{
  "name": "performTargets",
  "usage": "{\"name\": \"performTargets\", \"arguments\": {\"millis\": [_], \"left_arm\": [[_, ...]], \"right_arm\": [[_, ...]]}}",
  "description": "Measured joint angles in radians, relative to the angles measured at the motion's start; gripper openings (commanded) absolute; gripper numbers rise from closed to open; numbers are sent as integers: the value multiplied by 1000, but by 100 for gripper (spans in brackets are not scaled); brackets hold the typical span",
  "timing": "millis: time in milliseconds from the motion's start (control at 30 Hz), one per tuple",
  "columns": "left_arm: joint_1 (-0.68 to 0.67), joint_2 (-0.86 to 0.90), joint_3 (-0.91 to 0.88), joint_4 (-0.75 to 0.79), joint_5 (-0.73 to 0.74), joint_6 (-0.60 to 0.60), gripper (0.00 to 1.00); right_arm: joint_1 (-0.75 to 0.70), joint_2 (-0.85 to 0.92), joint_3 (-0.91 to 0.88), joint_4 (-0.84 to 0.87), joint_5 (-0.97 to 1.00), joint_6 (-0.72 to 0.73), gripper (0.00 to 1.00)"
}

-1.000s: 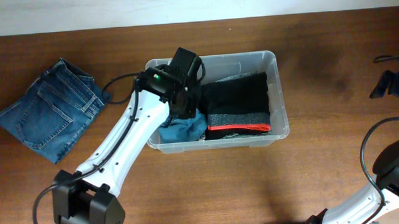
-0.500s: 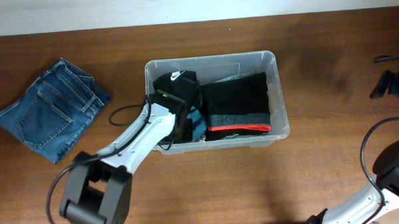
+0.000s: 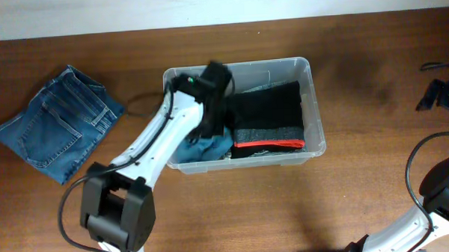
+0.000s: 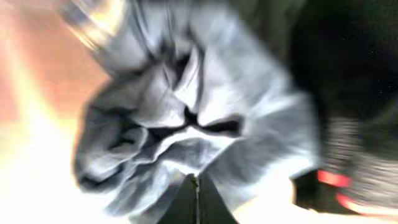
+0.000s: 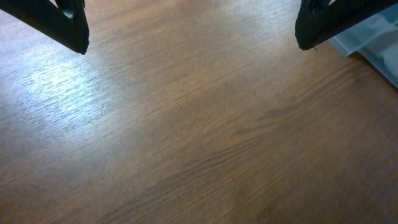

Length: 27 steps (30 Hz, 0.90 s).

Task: Pack container
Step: 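Press the denim item down inside the bin with the left gripper, then push the garments in the bin's left half down with the left gripper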

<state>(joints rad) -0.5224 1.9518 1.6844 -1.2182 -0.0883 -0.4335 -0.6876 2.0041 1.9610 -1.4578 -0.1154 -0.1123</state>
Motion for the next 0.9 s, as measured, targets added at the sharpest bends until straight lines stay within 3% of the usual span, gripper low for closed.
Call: {"name": "performTargets", "arguments": {"millis": [133, 467, 533, 600, 667, 900], "left_arm": [[0, -1, 127, -11, -19, 6, 14], [0, 125, 128, 33, -35, 5, 14], [0, 179, 128, 35, -36, 5, 12], [0, 251, 128, 37, -37, 5, 0], [0, 326, 130, 29, -42, 3, 0], [-2, 332, 180, -21, -45, 3, 1]], "right_arm": [[0, 0, 0, 0, 0, 0, 98], [0, 0, 0, 0, 0, 1, 98], [0, 0, 0, 0, 0, 0, 98], [0, 0, 0, 0, 0, 1, 98], [0, 0, 0, 0, 0, 0, 99], [0, 0, 0, 0, 0, 0, 98]]}}
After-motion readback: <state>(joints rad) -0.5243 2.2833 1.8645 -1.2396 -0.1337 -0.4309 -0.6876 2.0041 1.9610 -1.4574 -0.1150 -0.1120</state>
